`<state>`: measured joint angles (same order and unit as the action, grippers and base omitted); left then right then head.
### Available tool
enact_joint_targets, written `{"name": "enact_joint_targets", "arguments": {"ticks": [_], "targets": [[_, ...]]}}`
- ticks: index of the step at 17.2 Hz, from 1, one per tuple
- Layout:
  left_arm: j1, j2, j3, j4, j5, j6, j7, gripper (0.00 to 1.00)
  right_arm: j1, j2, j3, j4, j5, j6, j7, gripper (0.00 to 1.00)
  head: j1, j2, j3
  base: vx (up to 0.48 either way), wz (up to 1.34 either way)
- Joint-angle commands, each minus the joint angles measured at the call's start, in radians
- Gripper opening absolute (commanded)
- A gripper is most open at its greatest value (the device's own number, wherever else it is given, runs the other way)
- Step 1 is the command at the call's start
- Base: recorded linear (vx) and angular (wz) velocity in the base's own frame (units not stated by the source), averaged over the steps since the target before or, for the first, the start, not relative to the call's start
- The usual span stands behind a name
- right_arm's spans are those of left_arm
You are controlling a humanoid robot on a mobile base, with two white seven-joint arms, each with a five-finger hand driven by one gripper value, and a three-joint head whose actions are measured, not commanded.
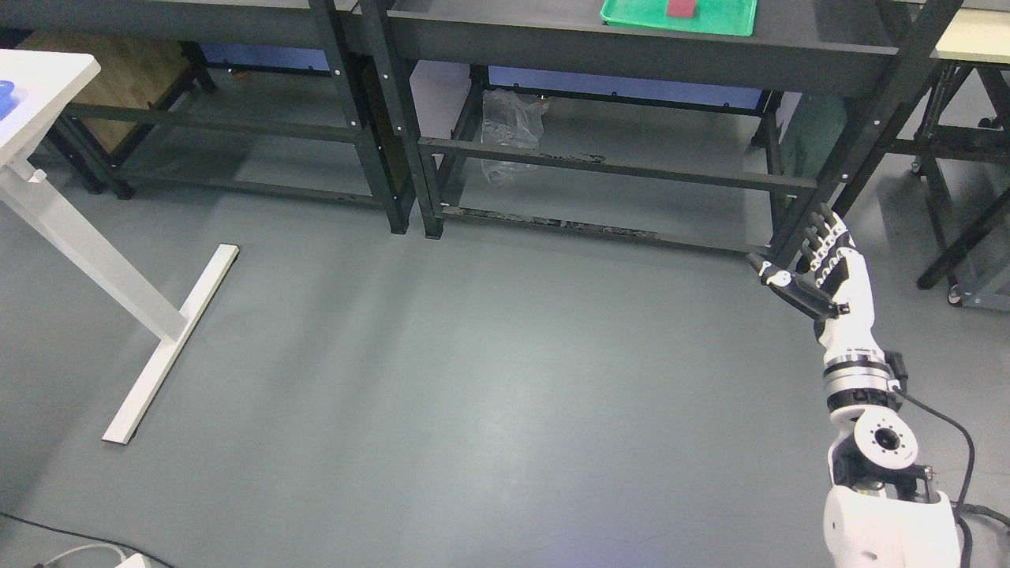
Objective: Pick pink block from left shelf to tray
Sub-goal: 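Drive toward the shelf holding the green tray, right hand raised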
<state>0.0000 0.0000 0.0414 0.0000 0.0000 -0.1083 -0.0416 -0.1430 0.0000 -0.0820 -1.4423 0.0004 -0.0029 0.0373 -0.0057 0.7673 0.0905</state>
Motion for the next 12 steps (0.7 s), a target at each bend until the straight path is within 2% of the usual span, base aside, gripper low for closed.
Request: {"name": "enact_joint_targets", "arguments": {"ticks": [1, 9, 10, 11, 12], "targets": [[-0.023, 0.017, 0.0, -0.017, -0.002, -0.001, 0.0, 1.0, -0.015, -0.017, 0.007, -0.003, -0.008, -0.002, 0.0, 1.0, 0.0, 0.0, 0.0, 0.0, 0.0], [-0.023, 0.017, 0.0, -0.017, -0.002, -0.001, 0.0, 1.0, -0.03, -0.017, -0.002, -0.001, 0.012, -0.012, -0.011, 1.0, 0.0, 0.0, 0.0, 0.003, 0.0], [-0.023, 0.017, 0.0, -0.017, -0.002, -0.001, 0.0, 1.0, -0.036, -0.017, 0.001, -0.003, 0.044, -0.017, -0.011, 1.0, 0.0, 0.0, 0.0, 0.0, 0.0], [-0.023, 0.017, 0.0, -0.017, -0.002, -0.001, 0.0, 1.0, -0.039, -0.017, 0.001, -0.003, 0.144, -0.043, -0.017, 0.99, 0.0, 0.0, 0.0, 0.0, 0.0], [-0.023, 0.017, 0.0, -0.017, -0.002, -0.001, 0.0, 1.0, -0.047, -0.017, 0.004, -0.003, 0.323, -0.075, -0.04, 0.98, 0.0, 0.0, 0.0, 0.0, 0.0]]}}
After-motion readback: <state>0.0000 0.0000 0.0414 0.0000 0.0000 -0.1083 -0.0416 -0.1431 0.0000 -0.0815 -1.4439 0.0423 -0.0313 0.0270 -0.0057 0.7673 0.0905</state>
